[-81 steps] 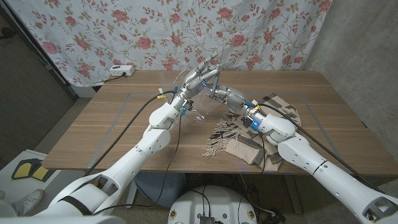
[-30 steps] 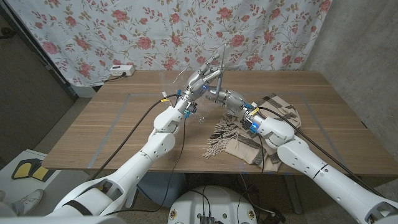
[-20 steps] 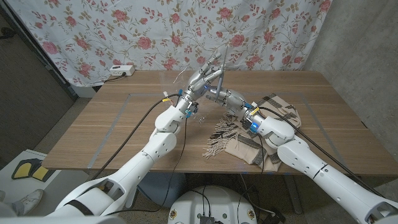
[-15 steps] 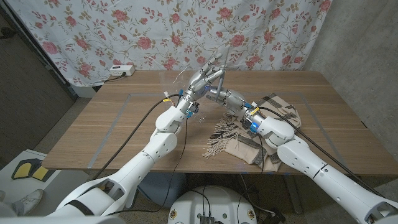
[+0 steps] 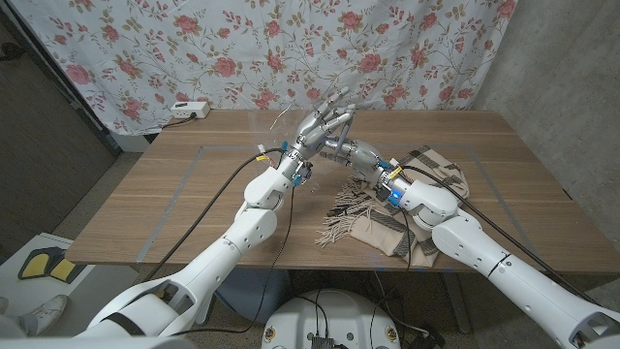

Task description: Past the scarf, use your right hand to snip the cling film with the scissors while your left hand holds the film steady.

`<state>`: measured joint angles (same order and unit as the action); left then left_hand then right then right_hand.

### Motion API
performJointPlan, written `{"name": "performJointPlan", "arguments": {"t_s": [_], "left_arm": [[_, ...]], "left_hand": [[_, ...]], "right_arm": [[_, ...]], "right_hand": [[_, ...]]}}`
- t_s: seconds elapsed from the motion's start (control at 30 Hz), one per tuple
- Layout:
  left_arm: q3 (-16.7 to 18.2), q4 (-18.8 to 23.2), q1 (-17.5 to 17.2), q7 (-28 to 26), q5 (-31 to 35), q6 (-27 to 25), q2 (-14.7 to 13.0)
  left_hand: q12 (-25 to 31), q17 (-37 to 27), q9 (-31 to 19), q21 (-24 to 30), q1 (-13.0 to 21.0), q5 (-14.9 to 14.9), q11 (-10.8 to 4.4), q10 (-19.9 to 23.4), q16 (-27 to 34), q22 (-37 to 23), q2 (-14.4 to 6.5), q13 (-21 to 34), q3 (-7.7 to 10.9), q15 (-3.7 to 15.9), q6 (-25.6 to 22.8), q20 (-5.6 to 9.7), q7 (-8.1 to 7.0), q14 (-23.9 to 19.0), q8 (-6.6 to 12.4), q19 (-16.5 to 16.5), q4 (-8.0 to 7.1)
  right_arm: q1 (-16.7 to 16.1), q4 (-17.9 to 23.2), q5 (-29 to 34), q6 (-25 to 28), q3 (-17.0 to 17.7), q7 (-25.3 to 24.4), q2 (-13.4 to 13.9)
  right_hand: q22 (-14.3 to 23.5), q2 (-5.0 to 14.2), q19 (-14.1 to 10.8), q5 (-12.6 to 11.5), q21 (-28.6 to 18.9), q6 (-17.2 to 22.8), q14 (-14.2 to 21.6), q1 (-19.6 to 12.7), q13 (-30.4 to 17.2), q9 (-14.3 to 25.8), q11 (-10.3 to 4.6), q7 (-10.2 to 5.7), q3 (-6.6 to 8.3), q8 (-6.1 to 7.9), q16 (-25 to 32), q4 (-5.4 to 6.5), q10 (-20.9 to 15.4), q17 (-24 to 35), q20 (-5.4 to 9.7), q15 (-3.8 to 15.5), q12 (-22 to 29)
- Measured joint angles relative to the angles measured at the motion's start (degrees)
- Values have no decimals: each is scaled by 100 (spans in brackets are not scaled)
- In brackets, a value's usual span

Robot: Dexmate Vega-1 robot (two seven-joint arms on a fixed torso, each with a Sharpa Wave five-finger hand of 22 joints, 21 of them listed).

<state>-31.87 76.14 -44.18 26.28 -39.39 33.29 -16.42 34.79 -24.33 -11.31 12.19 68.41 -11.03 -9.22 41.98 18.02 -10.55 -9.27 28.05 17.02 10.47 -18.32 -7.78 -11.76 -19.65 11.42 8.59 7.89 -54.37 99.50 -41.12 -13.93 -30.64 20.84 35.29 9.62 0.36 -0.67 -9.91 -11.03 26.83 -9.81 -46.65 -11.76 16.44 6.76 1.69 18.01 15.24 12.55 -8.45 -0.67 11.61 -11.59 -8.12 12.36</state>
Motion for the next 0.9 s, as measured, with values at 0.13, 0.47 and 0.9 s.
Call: {"name": "performJointPlan", "arguments": {"t_s": [0.13,0.47,0.9], "left_arm": [[4,-2,-11,-18,2,18,-10],[28,-37,-14,-27,9,97,-15],[94,-44,-24,-54,-29,185,-22]], "left_hand": [[0,0,0,0,9,0,0,0,0,0,-9,-3,0,0,0,0,0,0,0,0,0],[-1,1,0,0,15,1,0,0,0,0,-15,-21,0,0,-22,0,-21,0,0,0,0],[-9,-26,0,0,30,2,0,0,0,0,0,-10,0,0,-83,0,-21,0,0,0,0]], "right_arm": [[4,10,0,44,-5,-28,5],[41,59,26,168,-38,-88,39],[37,87,-17,285,-53,-123,54]], "right_hand": [[0,-12,0,0,0,13,0,12,2,0,2,-16,-24,1,0,24,-1,0,0,0,0],[0,208,-37,-116,0,365,0,-208,9,79,-23,-148,94,130,45,-91,-70,-1,-4,0,0],[0,454,-252,-755,0,527,160,-1003,26,361,-47,-264,597,314,45,-212,-249,-16,22,16,19]]}}
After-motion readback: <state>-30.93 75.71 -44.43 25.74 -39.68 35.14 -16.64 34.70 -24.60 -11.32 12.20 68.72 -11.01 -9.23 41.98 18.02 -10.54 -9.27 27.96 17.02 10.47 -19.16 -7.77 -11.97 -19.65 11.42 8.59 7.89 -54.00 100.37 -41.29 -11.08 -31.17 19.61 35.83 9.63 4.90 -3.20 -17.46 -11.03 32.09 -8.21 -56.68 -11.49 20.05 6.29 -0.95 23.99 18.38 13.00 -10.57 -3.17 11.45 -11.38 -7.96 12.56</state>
